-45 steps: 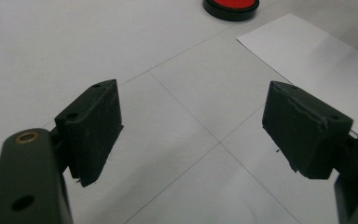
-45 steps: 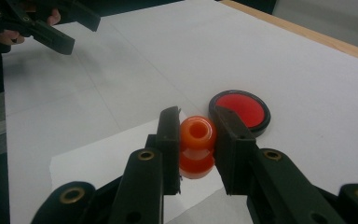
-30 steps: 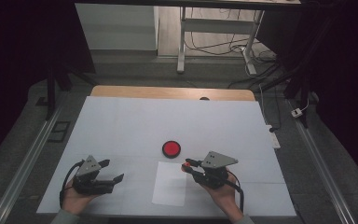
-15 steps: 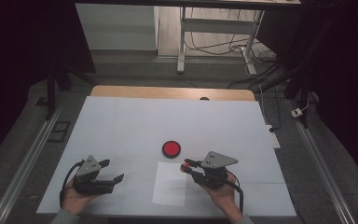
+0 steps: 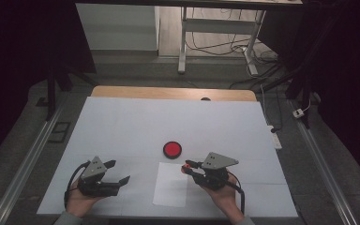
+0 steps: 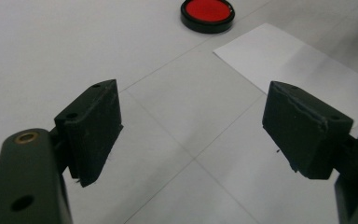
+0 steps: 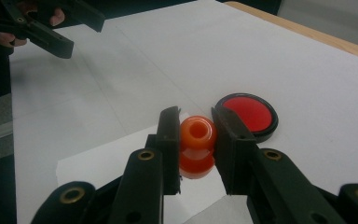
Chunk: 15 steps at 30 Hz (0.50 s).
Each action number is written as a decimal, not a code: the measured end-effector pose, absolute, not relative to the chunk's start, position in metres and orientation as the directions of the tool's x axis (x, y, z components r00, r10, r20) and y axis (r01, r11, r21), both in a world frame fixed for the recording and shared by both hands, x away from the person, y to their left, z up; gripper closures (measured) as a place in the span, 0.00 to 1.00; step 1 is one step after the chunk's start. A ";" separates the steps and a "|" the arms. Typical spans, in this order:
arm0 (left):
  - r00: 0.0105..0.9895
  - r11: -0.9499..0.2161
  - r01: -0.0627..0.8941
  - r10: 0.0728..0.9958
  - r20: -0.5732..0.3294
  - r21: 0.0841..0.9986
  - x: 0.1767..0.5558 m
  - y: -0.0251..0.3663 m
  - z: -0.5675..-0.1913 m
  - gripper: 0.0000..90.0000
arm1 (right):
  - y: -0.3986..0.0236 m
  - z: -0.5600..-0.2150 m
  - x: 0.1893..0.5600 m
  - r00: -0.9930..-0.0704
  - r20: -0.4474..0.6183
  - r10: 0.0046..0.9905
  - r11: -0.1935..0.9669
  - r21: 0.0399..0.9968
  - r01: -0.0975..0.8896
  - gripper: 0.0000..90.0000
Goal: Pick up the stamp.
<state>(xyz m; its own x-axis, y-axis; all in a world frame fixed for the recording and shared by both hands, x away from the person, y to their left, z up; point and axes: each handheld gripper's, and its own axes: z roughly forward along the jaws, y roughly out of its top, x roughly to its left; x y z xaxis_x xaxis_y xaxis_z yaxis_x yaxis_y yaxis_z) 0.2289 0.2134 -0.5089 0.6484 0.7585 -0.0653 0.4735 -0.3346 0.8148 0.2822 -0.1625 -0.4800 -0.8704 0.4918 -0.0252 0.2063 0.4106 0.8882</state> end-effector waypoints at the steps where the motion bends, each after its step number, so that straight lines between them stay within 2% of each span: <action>1: 0.651 -0.338 0.470 0.756 -0.062 0.816 0.229 0.211 -0.508 0.22 | -0.163 -0.480 0.282 -0.870 -0.025 0.492 0.411 0.888 0.206 0.80; 5: 0.666 -0.370 0.448 0.746 -0.027 0.814 0.228 0.203 -0.504 0.22 | -0.162 -0.480 0.282 -0.871 -0.025 0.490 0.412 0.888 0.206 0.80; 15: 0.674 -0.379 0.443 0.738 -0.023 0.813 0.229 0.198 -0.503 0.22 | -0.162 -0.481 0.282 -0.873 -0.021 0.487 0.409 0.889 0.207 0.80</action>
<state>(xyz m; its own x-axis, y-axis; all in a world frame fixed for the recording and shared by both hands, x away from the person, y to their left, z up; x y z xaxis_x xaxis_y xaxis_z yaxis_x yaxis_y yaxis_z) 0.2291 0.1983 -0.5029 0.6744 0.7380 -0.0233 0.4425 -0.3788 0.8128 0.2823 -0.1620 -0.4811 -0.8731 0.4871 -0.0211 0.2070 0.4095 0.8885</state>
